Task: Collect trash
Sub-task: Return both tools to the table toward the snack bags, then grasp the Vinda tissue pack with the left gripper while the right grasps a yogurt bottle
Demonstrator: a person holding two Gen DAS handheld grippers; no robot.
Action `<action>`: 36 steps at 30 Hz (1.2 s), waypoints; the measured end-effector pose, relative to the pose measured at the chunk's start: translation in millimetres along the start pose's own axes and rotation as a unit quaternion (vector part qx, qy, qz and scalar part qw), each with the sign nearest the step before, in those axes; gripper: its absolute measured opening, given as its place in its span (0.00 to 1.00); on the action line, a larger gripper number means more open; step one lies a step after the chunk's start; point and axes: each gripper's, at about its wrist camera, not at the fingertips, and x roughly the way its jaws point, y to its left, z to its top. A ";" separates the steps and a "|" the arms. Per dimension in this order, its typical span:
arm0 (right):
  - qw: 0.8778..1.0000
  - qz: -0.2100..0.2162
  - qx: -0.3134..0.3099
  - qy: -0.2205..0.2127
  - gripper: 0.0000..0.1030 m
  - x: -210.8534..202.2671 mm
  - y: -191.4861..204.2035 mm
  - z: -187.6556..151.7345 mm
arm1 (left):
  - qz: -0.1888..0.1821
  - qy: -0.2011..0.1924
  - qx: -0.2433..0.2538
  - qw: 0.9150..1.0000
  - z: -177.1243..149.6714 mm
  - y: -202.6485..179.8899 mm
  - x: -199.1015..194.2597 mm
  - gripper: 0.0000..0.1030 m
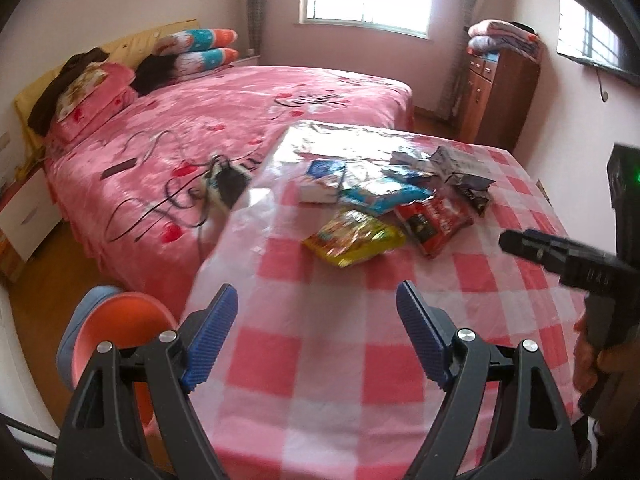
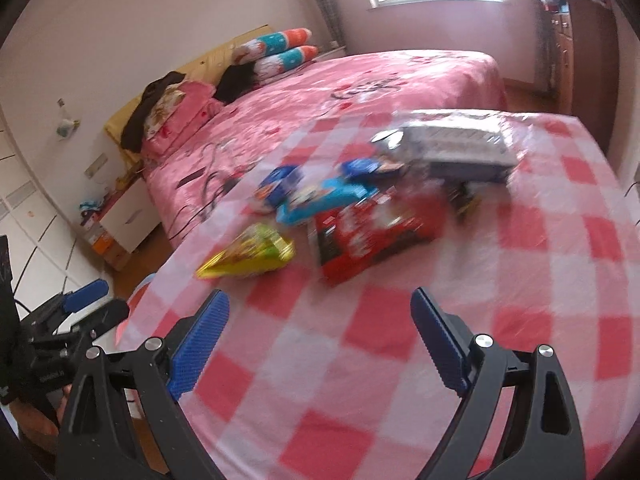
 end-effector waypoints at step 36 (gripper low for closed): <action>0.978 -0.066 -0.091 0.173 0.81 223.9 -72.9 169.2 | -0.016 0.099 -0.032 0.994 115.9 2.3 227.6 0.73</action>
